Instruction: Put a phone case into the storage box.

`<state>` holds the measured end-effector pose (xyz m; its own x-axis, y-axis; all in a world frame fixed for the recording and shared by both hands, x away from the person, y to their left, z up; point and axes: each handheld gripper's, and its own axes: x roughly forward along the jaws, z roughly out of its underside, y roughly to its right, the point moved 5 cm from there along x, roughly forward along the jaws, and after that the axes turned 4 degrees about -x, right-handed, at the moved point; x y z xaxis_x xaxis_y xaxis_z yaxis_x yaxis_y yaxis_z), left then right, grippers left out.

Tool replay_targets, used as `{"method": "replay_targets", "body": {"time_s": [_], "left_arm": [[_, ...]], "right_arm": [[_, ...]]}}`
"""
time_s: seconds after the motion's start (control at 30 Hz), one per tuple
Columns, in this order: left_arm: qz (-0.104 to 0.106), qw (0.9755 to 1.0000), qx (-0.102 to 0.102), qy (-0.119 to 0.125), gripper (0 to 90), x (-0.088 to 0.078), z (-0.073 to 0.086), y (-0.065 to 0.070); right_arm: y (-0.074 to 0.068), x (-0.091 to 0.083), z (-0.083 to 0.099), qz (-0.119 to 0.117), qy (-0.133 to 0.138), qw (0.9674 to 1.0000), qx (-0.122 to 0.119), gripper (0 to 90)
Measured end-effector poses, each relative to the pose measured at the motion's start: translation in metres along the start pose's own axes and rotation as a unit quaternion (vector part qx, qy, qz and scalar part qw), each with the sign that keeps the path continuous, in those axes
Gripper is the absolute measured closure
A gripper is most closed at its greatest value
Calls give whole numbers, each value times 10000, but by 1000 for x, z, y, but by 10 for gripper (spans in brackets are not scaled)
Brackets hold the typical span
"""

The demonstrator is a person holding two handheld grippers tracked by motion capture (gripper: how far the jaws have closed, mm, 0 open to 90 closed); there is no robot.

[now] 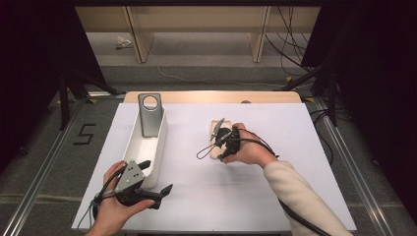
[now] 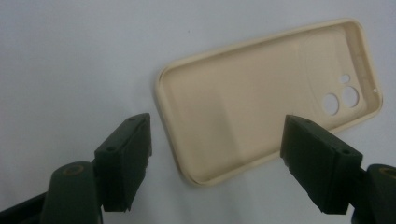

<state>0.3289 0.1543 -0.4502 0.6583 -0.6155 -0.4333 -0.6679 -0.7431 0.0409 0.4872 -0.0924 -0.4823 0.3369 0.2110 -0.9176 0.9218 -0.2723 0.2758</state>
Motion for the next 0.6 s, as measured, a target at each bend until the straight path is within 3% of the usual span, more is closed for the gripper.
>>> {"method": "replay_targets", "body": {"time_s": [0.37,0.6], "left_arm": [[-46,10000,74,-36,0,2,1,-2],[-55,9999,92,-46,0,2,1,-2]], "right_arm": [[-2,9,-5,-5,-292,9987,-410,274],[-1,14,-6,-34,-495,9973,-546,288]]}}
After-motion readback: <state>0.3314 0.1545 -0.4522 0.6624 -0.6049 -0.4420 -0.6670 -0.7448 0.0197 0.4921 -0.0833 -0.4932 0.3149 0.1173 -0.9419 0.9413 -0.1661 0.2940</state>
